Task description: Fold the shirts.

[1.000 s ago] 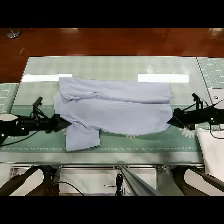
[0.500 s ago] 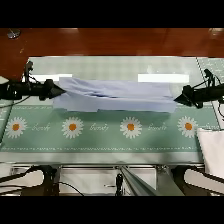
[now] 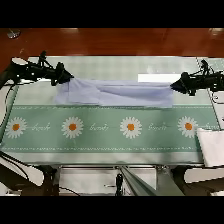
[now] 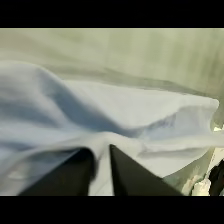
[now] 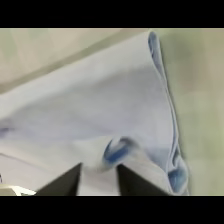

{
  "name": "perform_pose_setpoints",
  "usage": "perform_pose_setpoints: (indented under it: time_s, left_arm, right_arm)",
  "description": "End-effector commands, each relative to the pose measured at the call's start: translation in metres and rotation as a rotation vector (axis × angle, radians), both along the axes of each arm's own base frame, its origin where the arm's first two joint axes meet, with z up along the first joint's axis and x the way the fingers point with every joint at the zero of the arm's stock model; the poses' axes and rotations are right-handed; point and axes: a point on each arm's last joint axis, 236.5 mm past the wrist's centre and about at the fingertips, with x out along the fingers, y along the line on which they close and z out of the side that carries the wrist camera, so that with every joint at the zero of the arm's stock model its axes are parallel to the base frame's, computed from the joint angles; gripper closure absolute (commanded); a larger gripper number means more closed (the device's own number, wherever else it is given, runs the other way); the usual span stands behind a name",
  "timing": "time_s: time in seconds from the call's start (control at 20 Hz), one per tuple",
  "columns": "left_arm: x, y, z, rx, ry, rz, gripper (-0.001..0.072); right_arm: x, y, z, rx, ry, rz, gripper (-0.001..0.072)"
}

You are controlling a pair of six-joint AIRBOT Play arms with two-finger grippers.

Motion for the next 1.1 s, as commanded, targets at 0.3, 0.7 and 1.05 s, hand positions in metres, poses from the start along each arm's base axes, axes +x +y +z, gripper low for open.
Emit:
perform_pose_setpoints:
  time_s: [0.3,0.7,1.05]
  left_arm:
    - [-0.043,0.125,0.034,0.252,0.187,0.006,0.0004]
    - [-0.027,0.056,0.116,0.536,-0.278,-0.001,0.0003]
    - [-0.053,-0.062,0.108,0.497,-0.316,-0.257,0.0662]
  right_arm:
    - [-0.013,-0.064,-0.017,-0.08,0.041,0.008,0.0084]
    - [-0.028,0.013,-0.064,0.042,0.153,0.219,0.0084]
    - [-0.026,0.042,-0.028,0.019,0.106,0.304,0.069]
